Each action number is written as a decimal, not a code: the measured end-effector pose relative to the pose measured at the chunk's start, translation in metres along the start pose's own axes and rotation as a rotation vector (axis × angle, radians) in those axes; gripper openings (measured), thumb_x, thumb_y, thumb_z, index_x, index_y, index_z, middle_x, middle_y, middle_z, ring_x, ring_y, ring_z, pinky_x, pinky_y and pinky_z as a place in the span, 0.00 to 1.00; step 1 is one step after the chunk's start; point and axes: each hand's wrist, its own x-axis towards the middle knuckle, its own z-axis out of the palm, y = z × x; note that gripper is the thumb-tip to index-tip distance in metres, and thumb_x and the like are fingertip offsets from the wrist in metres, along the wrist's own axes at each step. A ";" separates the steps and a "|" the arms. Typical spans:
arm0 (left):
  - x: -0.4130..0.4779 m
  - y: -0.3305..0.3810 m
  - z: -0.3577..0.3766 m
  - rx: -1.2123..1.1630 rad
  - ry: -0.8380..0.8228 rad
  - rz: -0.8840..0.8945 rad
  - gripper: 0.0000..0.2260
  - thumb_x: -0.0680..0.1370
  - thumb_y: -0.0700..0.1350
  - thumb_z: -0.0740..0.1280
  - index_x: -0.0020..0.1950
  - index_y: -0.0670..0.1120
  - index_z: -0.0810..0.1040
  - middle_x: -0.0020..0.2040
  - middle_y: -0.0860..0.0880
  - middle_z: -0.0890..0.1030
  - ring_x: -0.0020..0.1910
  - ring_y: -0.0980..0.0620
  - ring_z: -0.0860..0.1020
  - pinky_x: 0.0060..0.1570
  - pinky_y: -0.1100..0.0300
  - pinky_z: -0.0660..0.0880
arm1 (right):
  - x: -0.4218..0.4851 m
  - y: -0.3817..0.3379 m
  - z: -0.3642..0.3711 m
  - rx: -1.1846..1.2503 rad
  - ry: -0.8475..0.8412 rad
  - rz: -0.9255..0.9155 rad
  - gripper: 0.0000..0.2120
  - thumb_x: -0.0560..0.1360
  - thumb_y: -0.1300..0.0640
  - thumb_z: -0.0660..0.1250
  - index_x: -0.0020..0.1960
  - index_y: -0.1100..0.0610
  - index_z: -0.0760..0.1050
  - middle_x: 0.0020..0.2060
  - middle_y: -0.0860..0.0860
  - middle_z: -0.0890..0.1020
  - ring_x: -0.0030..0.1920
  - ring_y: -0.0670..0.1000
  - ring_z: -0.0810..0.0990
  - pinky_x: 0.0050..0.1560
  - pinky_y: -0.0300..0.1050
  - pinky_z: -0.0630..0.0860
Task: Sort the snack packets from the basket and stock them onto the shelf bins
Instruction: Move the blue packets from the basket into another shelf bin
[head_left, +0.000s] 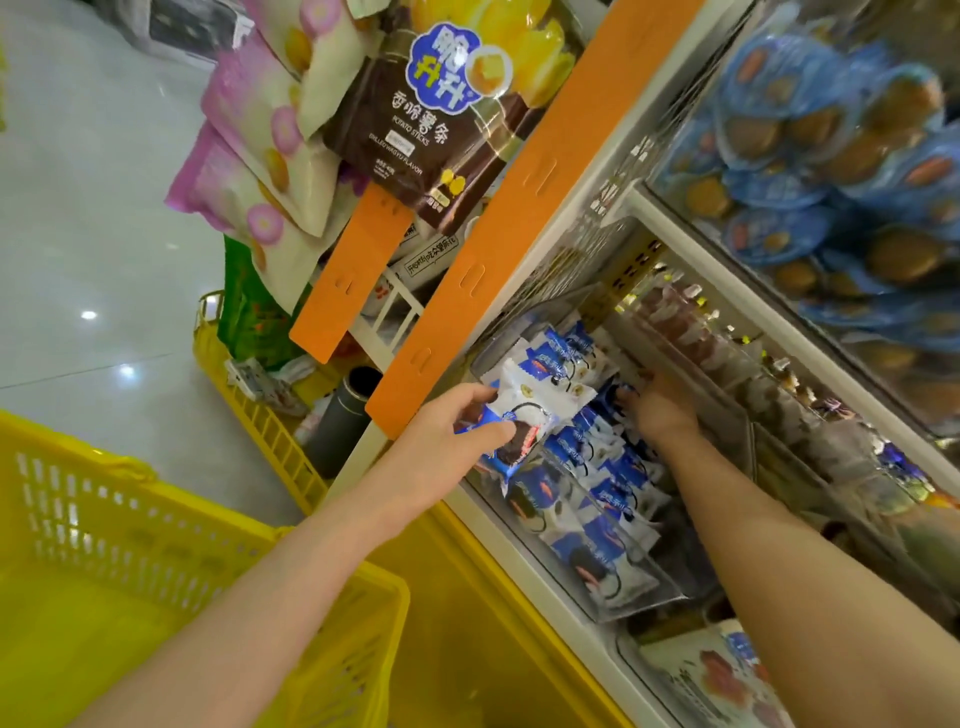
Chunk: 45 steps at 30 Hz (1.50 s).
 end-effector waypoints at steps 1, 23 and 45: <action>-0.002 0.001 0.000 -0.027 -0.014 -0.028 0.15 0.77 0.43 0.66 0.63 0.51 0.72 0.59 0.48 0.76 0.56 0.55 0.76 0.50 0.64 0.76 | -0.008 -0.006 -0.003 -0.011 0.023 -0.010 0.19 0.80 0.52 0.59 0.65 0.64 0.68 0.60 0.64 0.75 0.57 0.62 0.76 0.60 0.56 0.72; -0.052 0.038 0.026 0.540 0.071 0.345 0.11 0.77 0.47 0.66 0.58 0.54 0.71 0.47 0.58 0.75 0.41 0.69 0.75 0.33 0.77 0.67 | -0.174 -0.030 -0.068 0.260 -0.267 -0.688 0.17 0.72 0.55 0.71 0.61 0.52 0.74 0.50 0.40 0.77 0.46 0.25 0.71 0.49 0.18 0.65; 0.027 -0.013 0.007 1.046 -0.054 0.727 0.12 0.80 0.53 0.54 0.53 0.53 0.76 0.44 0.59 0.70 0.47 0.60 0.59 0.61 0.62 0.54 | 0.007 0.010 -0.005 0.081 -0.088 -0.152 0.18 0.76 0.59 0.65 0.64 0.62 0.67 0.61 0.60 0.73 0.58 0.59 0.73 0.58 0.53 0.70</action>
